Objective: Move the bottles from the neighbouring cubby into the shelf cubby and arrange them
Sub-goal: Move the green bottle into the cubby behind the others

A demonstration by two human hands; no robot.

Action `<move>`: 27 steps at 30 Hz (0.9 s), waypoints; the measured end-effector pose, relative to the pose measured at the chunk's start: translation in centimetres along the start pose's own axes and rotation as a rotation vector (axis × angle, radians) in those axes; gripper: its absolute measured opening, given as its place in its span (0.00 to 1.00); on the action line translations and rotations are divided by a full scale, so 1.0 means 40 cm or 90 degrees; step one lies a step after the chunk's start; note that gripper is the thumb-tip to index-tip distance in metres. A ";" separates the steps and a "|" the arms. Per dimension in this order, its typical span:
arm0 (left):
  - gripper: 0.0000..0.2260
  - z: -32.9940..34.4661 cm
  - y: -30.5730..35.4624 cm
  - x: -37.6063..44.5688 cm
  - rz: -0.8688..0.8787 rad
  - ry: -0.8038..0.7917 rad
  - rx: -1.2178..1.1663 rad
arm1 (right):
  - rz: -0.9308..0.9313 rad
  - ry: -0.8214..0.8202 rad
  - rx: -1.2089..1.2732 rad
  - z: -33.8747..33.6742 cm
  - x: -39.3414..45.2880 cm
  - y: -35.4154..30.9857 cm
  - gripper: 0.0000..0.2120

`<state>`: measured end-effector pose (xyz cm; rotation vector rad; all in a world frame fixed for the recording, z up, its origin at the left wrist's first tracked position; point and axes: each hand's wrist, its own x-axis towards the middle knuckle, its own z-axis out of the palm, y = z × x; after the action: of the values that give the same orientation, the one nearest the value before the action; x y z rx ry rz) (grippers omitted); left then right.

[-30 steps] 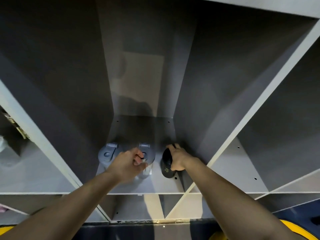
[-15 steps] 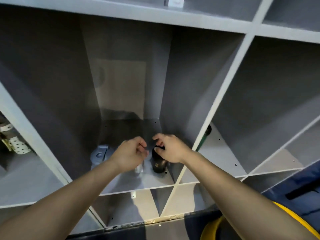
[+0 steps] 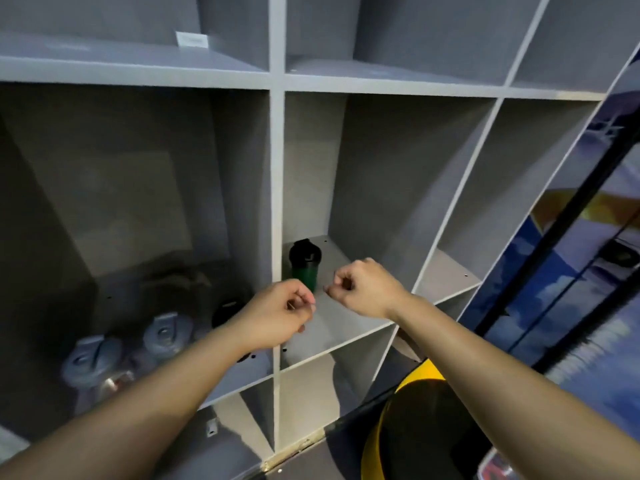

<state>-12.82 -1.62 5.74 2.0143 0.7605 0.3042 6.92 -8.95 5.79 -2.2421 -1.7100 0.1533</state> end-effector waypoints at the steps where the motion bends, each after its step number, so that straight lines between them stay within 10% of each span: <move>1: 0.05 0.026 0.000 0.036 -0.031 0.005 -0.044 | 0.012 -0.007 0.003 0.000 0.019 0.037 0.15; 6: 0.22 0.110 -0.017 0.239 -0.148 0.109 -0.149 | 0.044 -0.065 0.062 0.021 0.166 0.198 0.03; 22: 0.11 0.126 -0.102 0.564 -0.468 0.383 -0.486 | -0.073 -0.296 0.004 0.314 0.659 0.313 0.55; 27: 0.15 0.132 -0.120 0.598 -0.468 0.399 -0.533 | -0.069 -0.261 0.058 0.392 0.680 0.319 0.56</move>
<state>6.51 11.47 -3.15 0.7607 1.4049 0.6841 21.98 16.91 -10.16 -2.1510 -1.9713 0.6938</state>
